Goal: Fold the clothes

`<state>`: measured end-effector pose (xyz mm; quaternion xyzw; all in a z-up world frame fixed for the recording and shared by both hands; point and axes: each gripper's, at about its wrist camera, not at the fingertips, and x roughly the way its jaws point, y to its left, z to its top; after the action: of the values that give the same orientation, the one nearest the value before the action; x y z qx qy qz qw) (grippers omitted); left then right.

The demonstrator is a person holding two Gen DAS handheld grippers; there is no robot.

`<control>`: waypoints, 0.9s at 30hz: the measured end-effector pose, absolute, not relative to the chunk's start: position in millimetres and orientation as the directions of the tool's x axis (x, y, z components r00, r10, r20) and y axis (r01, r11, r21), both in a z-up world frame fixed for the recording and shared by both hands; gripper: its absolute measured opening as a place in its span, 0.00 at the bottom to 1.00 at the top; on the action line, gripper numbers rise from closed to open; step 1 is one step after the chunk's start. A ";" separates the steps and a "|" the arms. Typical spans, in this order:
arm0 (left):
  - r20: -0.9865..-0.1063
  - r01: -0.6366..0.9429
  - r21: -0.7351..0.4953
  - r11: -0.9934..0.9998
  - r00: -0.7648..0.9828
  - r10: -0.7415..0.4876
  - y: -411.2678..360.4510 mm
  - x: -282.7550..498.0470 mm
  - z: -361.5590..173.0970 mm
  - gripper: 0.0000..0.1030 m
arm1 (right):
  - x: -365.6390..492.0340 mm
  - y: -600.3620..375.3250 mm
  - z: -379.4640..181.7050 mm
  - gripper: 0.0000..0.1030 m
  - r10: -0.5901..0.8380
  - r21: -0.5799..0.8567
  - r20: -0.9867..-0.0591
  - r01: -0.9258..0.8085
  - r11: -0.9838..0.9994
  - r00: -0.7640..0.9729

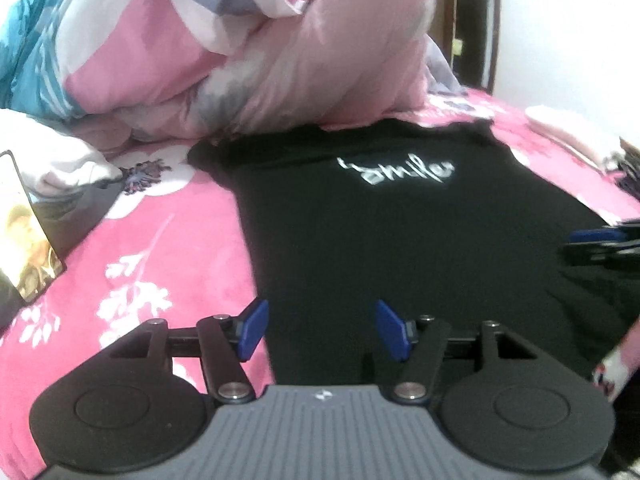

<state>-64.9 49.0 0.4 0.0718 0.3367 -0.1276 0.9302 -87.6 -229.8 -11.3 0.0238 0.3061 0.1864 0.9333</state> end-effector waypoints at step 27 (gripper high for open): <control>-0.654 0.124 0.185 0.975 0.756 0.028 100.0 -140.2 -9.6 0.60 | -135.5 -151.2 -39.9 0.29 0.585 0.120 -0.577 -0.650 0.751 0.570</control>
<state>-140.2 100.0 -9.6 0.1091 0.3481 -0.0257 0.9307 -135.4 -151.2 -39.9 -0.0527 0.3053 0.3492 0.8844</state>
